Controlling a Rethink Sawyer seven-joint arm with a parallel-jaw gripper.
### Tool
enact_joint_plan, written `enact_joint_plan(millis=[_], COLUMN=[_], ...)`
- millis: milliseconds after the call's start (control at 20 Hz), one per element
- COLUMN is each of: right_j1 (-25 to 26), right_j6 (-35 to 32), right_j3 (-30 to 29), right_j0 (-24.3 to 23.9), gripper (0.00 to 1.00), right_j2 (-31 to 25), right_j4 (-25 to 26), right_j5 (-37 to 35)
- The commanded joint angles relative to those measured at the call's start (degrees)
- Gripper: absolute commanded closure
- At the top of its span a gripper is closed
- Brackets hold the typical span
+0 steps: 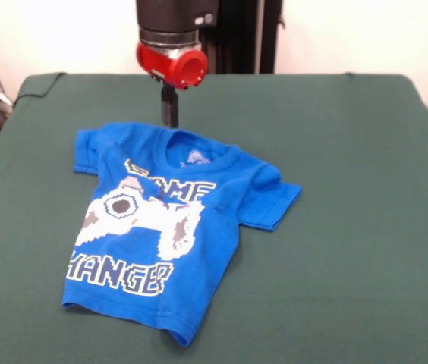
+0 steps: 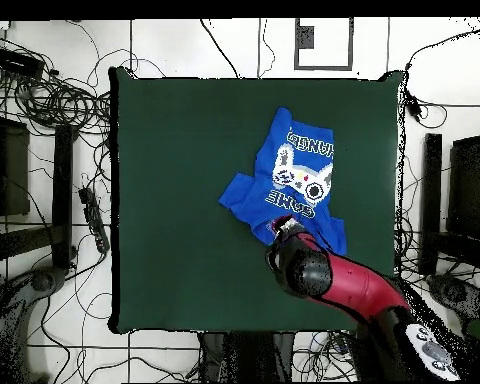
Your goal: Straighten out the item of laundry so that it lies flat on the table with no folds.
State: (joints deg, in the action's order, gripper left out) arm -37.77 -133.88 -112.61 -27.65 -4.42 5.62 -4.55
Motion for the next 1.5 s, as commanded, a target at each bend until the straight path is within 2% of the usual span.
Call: enact_joint_plan(millis=[50,150,500,750,850,1050,1200,1300,1400,1500], right_j1=[7.36,9.46,15.35,16.85,17.25,21.0,24.4,25.79,26.1,25.88], right_j6=[-6.64,-6.5,-7.79,-7.69,-8.03,-8.13,-7.04,-6.87,-6.16,-5.81], right_j3=[-3.24,-2.46,1.87,2.83,3.22,7.62,11.25,12.92,13.51,13.22], right_j0=[-2.63,-4.08,-1.9,-1.53,0.0,6.85,10.18,12.59,13.89,13.7], gripper=[1.0,1.0,1.0,1.0,1.0,1.0,1.0,1.0,1.0,1.0], right_j2=[-13.04,-14.61,-12.58,-12.11,-10.23,-0.28,5.9,9.9,12.27,12.4], right_j4=[-2.46,-1.72,-0.38,-0.71,-2.09,-6.42,-8.73,-11.0,-12.04,-12.48], right_j5=[0.21,2.03,9.58,11.19,10.72,10.86,8.63,3.72,-4.62,-10.12])
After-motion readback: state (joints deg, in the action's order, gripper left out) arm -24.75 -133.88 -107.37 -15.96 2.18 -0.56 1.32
